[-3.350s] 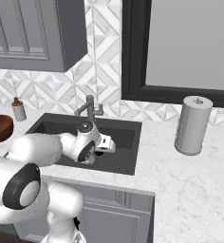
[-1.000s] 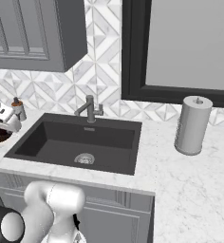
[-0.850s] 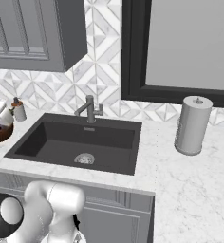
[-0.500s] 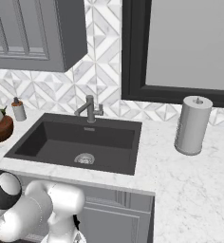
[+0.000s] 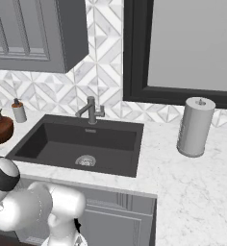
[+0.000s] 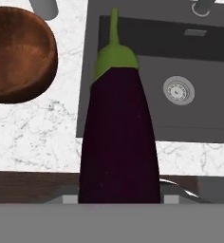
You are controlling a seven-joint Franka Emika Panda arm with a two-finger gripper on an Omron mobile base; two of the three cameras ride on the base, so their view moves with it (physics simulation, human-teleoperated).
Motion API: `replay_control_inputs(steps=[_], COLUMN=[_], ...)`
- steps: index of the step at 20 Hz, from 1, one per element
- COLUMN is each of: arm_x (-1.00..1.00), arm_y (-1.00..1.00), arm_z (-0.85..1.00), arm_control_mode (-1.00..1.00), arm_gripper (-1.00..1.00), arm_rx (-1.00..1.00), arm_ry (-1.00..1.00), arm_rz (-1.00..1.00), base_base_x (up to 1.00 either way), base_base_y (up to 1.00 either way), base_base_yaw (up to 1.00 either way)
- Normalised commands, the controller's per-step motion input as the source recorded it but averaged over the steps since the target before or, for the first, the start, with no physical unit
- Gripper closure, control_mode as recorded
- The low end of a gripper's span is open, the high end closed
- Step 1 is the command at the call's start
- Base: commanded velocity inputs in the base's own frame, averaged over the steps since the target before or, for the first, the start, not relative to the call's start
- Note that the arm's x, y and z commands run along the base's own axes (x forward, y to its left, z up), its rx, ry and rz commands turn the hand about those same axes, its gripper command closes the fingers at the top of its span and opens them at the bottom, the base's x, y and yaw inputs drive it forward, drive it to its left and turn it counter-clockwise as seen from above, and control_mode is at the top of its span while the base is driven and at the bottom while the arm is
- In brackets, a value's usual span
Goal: Pick the eggplant from the sink and place it in the bowl. Then pick the bowl and place it in the microwave. Then close the microwave door and press the start button.
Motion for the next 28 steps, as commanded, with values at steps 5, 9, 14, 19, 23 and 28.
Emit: replay_control_inputs(steps=[5,9,14,19,23,28], arm_x=[0.37,0.36,0.27,0.18,0.21,0.37], arm_y=[0.37,0.40,0.26,0.22,0.25,0.22], arm_z=[0.00,0.00,-0.03,-0.23,-0.31,-0.30], arm_control_mode=[-1.00,-1.00,-1.00,-1.00,-1.00,-1.00], arm_gripper=[1.00,1.00,1.00,1.00,1.00,1.00], arm_rx=[-0.02,-0.08,-0.03,0.00,0.00,0.00], arm_ry=[0.00,0.00,0.00,0.00,0.01,0.03], arm_rz=[0.05,0.03,0.00,0.00,0.00,0.00], base_base_x=[0.00,0.00,0.00,0.00,0.00,0.00], base_base_y=[0.00,0.00,0.00,0.00,0.00,0.00], base_base_yaw=[0.00,0.00,0.00,0.00,0.00,0.00])
